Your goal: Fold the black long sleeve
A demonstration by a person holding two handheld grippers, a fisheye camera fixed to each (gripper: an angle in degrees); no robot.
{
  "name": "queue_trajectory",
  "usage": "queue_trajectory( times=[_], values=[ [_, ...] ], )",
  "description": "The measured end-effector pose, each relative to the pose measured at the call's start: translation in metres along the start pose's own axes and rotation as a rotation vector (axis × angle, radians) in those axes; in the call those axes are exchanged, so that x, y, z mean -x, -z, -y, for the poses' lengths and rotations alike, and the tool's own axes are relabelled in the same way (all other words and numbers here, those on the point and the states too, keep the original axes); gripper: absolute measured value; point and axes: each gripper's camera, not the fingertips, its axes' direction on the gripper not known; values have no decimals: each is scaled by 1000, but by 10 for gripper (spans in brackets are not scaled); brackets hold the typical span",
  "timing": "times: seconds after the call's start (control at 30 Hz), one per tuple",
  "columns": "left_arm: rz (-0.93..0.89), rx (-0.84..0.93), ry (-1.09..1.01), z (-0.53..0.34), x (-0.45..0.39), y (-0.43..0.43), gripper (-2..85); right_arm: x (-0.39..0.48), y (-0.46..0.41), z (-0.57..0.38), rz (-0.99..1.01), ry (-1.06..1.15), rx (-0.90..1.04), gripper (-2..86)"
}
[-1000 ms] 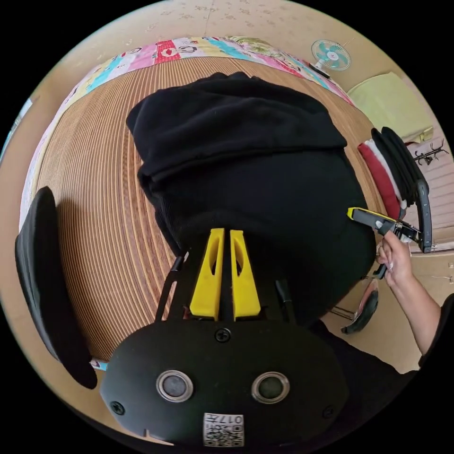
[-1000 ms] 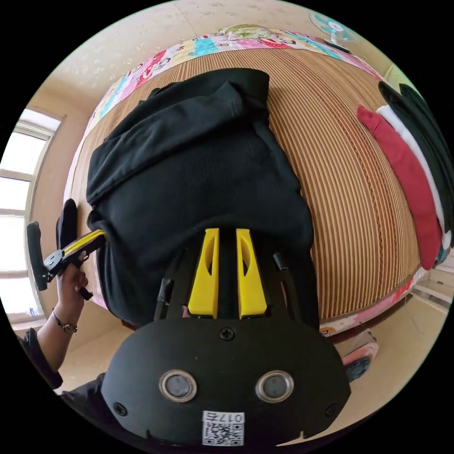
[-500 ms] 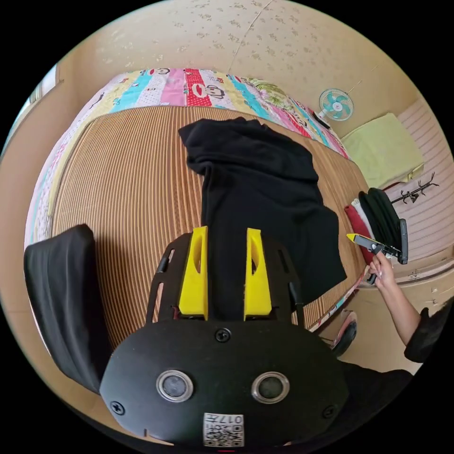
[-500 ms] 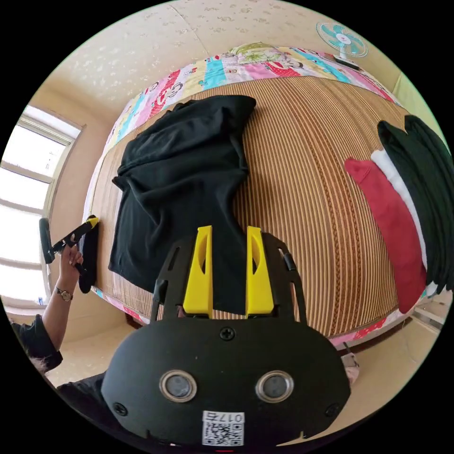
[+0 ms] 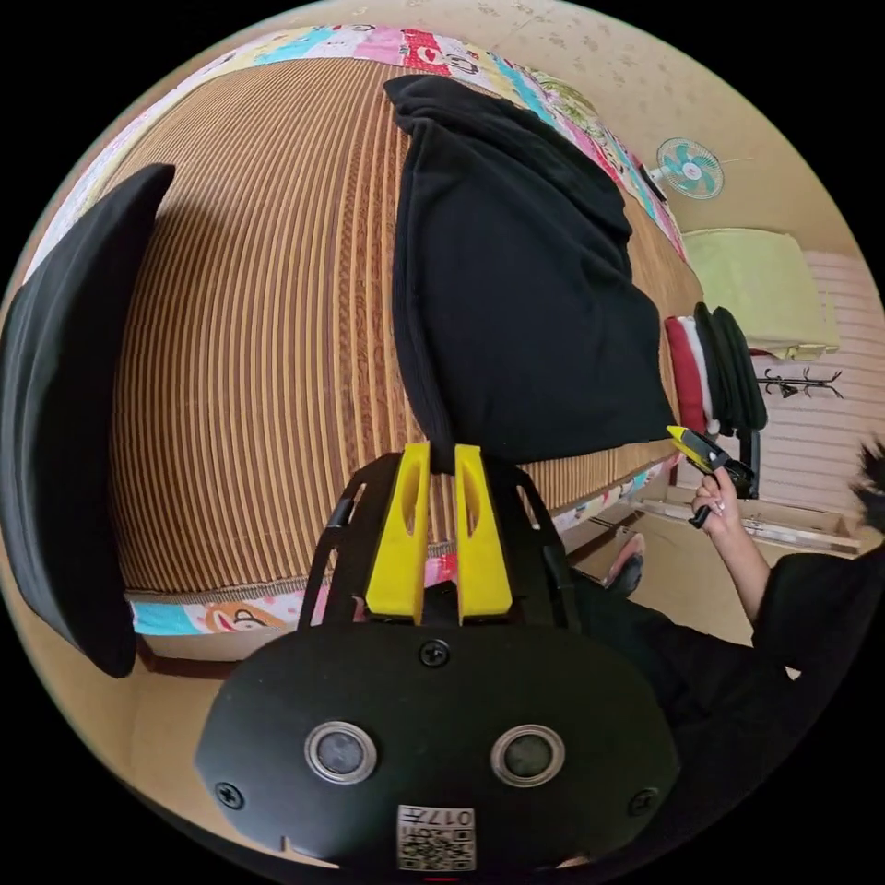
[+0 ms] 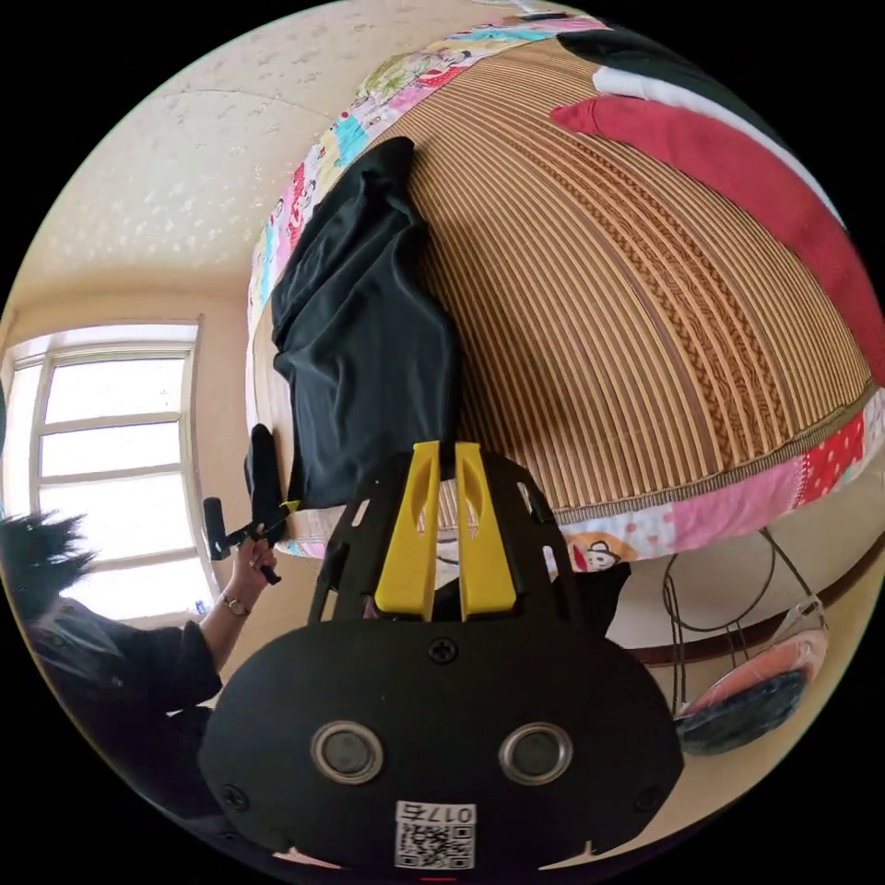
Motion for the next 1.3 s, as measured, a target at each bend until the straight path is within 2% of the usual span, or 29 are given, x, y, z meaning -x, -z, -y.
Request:
queue_trajectory(
  times=[0.07, 0.13, 0.23, 0.4, 0.5, 0.57, 0.63, 0.67, 0.77, 0.83, 0.9, 0.97, 1.03, 1.13, 1.17, 1.23, 1.3],
  values=[
    [-167, -10, 79, -40, 19, 15, 50, -13, 28, -42, 112, -18, 54, 35],
    [-454, -49, 135, -84, 33, 39, 49, -23, 49, -69, 257, -84, 77, 33],
    [-557, -244, 112, -97, 20, 92, 47, -2, 93, -78, 493, -56, -68, 32],
    [-559, -495, 2, 10, 4, 143, 48, 63, 100, 29, 529, 195, -216, 32],
    [-480, -552, 31, 117, 12, 132, 50, 84, 63, 128, 332, 186, -281, 33],
    [-413, -510, 41, 179, 20, 113, 64, 99, 15, 197, 34, 147, -276, 34],
    [-284, -444, 106, 220, 31, 96, 95, 117, -17, 227, -164, 77, -241, 38],
    [-255, -440, 100, 221, 31, 96, 101, 139, -34, 233, -259, 110, -226, 39],
    [-93, -445, 79, 189, 26, 99, 118, 200, -71, 207, -370, 273, -241, 40],
    [12, -451, 188, 136, 34, 88, 130, 225, -99, 179, -394, 344, -243, 38],
    [29, -438, 318, 98, 48, 72, 150, 239, -131, 152, -379, 376, -223, 35],
    [-20, -401, 428, 70, 67, 48, 171, 249, -173, 124, -364, 426, -210, 26],
    [-168, -344, 538, 54, 91, 12, 178, 246, -206, 115, -427, 432, -201, 19],
    [-356, -440, 571, 54, 107, -9, 134, 211, -275, 124, -567, 380, -7, 9],
    [-368, -456, 571, 57, 107, -9, 120, 211, -266, 121, -527, 437, -62, 7],
    [-485, -546, 399, 80, 89, 2, 77, 211, -247, 130, -494, 416, -14, 5],
    [-536, -569, 196, 102, 49, 15, 61, 203, -208, 129, -458, 357, -81, 5]
  ],
)
